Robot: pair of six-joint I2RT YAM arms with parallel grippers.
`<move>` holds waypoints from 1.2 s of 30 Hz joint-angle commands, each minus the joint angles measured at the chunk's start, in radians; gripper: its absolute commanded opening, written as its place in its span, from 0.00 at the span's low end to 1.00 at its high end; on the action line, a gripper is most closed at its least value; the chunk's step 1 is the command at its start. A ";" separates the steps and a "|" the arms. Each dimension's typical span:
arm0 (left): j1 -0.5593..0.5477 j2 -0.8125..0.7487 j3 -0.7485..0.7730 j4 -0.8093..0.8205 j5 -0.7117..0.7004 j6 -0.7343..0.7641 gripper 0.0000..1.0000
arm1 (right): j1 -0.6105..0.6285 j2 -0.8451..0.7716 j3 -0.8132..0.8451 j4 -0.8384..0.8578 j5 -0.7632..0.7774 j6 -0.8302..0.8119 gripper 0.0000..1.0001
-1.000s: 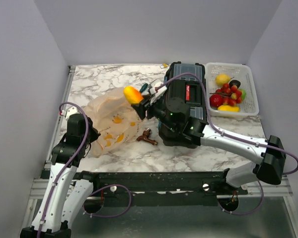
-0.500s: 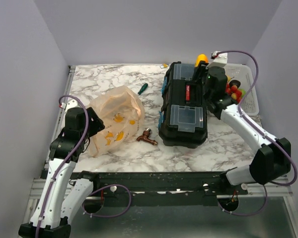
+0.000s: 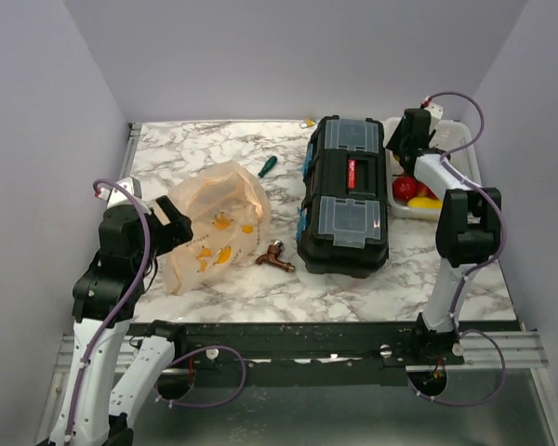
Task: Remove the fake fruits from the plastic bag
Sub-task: Place the fake fruit in the bin.
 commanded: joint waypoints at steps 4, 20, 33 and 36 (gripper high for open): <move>0.004 -0.069 0.052 -0.006 0.053 0.060 0.86 | 0.000 0.161 0.181 -0.138 -0.052 0.020 0.12; 0.004 -0.127 0.074 0.056 0.238 0.091 0.93 | -0.010 0.144 0.138 -0.128 -0.098 -0.054 0.82; 0.003 -0.138 0.106 0.060 0.279 0.072 0.94 | 0.002 -0.267 -0.097 -0.293 -0.178 0.046 0.89; 0.003 -0.143 0.106 0.074 0.285 0.062 0.94 | 0.012 -0.439 -0.220 -0.303 -0.284 0.079 0.89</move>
